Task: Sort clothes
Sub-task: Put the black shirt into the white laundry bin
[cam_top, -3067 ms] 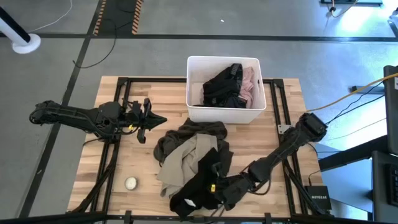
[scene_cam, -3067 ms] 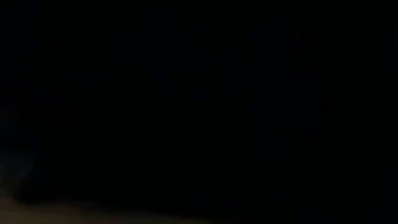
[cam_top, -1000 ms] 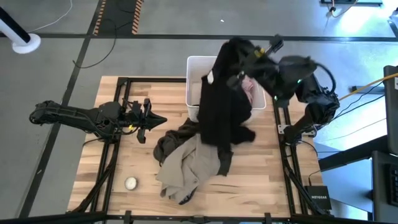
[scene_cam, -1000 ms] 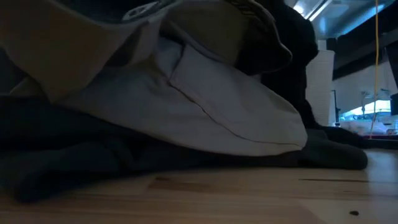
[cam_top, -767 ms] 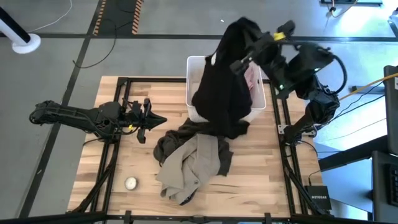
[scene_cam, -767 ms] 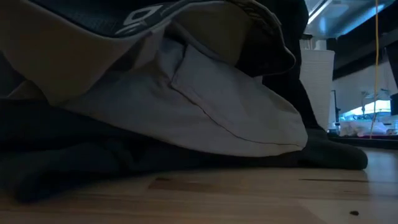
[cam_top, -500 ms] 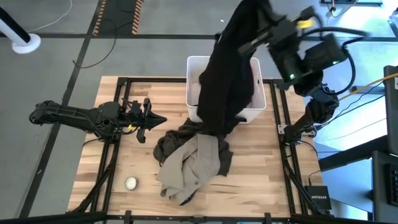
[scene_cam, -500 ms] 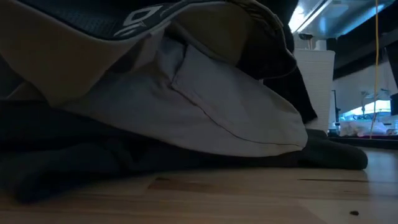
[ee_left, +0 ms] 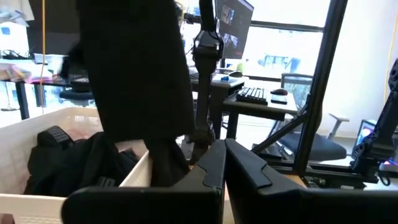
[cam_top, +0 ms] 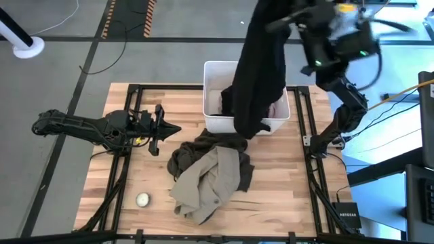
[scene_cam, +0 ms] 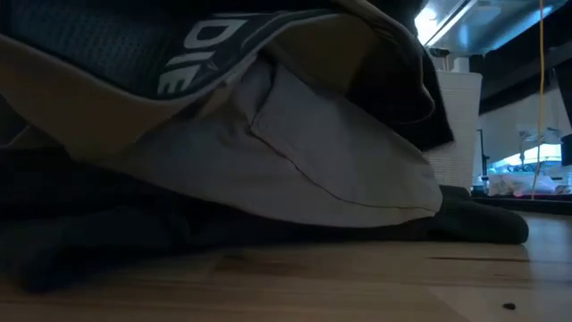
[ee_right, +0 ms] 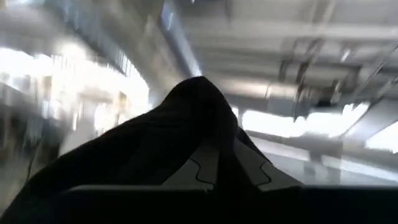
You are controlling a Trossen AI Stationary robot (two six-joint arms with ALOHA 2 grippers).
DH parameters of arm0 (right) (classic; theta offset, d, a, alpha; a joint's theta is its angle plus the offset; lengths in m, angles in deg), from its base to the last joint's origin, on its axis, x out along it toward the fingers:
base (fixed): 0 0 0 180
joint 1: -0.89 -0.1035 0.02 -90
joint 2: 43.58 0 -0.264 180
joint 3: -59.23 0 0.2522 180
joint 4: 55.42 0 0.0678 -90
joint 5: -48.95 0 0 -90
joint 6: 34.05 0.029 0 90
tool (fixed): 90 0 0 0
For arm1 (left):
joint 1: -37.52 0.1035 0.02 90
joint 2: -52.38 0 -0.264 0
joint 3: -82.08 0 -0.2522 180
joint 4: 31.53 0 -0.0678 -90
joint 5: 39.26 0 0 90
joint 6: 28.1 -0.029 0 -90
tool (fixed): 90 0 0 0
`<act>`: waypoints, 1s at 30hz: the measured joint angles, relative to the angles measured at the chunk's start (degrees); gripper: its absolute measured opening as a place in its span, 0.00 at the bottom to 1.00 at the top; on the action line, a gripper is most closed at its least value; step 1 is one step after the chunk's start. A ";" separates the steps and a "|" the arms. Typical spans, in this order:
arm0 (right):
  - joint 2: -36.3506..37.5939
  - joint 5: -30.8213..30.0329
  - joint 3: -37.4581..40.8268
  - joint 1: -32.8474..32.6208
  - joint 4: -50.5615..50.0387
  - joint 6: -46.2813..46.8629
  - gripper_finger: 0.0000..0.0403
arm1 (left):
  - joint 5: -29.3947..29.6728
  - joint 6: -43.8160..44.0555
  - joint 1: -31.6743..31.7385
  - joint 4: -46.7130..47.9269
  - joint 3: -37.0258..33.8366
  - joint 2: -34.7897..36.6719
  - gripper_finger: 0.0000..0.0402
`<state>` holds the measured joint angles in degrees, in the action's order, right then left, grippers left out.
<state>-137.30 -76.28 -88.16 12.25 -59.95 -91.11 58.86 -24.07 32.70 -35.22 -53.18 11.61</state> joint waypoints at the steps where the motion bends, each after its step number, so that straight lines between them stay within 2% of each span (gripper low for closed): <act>1: -0.01 -2.01 0.34 1.19 -4.54 2.20 0.05 | 0.00 0.00 0.00 0.00 0.00 0.01 0.00; 3: -0.14 -5.25 0.92 3.54 -14.53 6.61 0.05 | 0.00 0.00 0.00 0.00 0.00 0.01 0.00; 6: -0.17 -7.02 3.37 6.96 -27.22 15.67 0.05 | 0.01 0.24 0.00 0.00 0.00 0.02 0.00; 9: -0.20 -8.27 6.72 9.46 -36.24 25.35 0.05 | 0.00 1.84 0.00 0.05 0.00 0.00 0.00; 12: -0.20 -6.74 10.40 10.64 -43.11 32.28 0.05 | 0.01 3.26 0.00 0.07 0.00 0.01 0.00; 19: -0.22 -0.99 22.18 10.36 -47.74 40.17 0.05 | 0.01 4.96 0.00 0.26 0.00 0.02 0.00; 22: -0.15 1.83 27.59 11.10 -48.45 46.82 0.08 | 0.00 5.77 0.00 0.35 0.00 0.02 0.00; 26: -0.24 2.87 33.50 11.34 -48.75 52.97 0.17 | 0.01 6.05 0.00 0.43 0.00 0.02 0.00; 30: -0.24 3.65 34.92 11.30 -52.81 55.96 0.30 | 0.01 6.05 0.00 0.74 0.00 0.01 0.00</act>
<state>-137.54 -72.63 -53.24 23.55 -112.76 -35.14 58.87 -18.03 32.70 -34.49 -53.18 11.62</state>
